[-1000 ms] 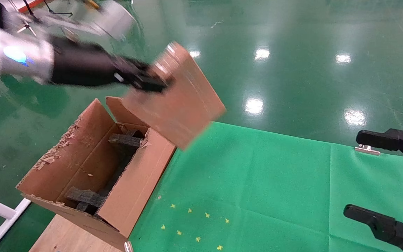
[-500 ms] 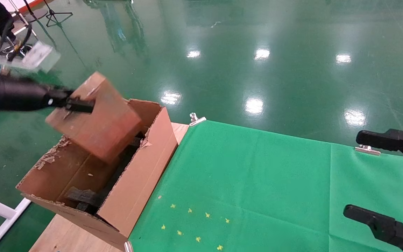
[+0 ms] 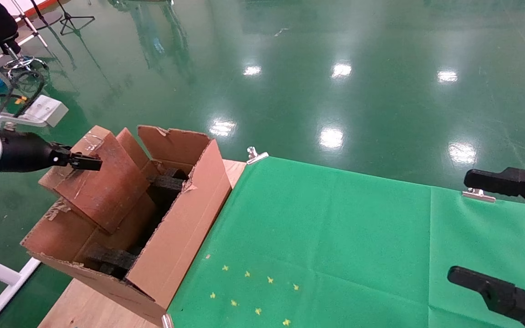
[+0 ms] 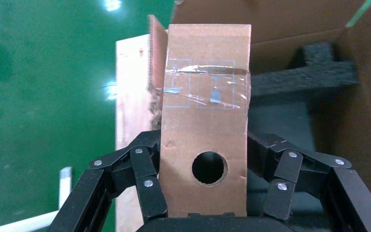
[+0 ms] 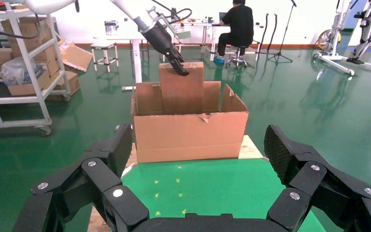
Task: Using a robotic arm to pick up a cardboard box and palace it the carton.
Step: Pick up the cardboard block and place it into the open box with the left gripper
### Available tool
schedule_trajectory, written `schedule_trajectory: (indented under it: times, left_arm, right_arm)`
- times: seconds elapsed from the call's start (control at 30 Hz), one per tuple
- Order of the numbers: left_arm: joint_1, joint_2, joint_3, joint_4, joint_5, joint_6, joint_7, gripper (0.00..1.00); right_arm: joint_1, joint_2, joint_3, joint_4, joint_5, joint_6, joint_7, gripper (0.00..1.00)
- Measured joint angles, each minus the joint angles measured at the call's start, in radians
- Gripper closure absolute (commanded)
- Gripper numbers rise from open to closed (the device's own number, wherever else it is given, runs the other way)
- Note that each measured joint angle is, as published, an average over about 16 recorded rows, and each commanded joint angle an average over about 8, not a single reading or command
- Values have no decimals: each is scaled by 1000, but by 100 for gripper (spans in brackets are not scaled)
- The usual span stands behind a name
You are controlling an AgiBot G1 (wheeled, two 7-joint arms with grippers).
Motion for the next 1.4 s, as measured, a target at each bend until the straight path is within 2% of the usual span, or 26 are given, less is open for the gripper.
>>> schedule_trajectory:
  times: [0.37, 0.73, 0.77, 1.03, 1.07, 1.4]
  left_arm:
    - [11, 110, 47, 133, 122, -110, -55, 100]
    - [56, 179, 56, 260, 113, -159, -10, 100]
    - [60, 182, 56, 269, 110, -164, -3, 98]
    - [80, 196, 50, 315, 93, -194, 31, 2]
    - [81, 197, 49, 317, 92, -196, 33, 0]
    - [82, 197, 49, 317, 91, -198, 34, 0]
  right_arm:
    - [0, 0, 0, 0, 0, 0, 0, 0]
    - [0, 0, 0, 0, 0, 0, 0, 0]
    - [0, 0, 0, 0, 0, 0, 0, 0]
    - [0, 0, 0, 0, 0, 0, 0, 0]
    - [0, 0, 0, 0, 0, 0, 0, 0]
    - [0, 0, 0, 0, 0, 0, 0, 0]
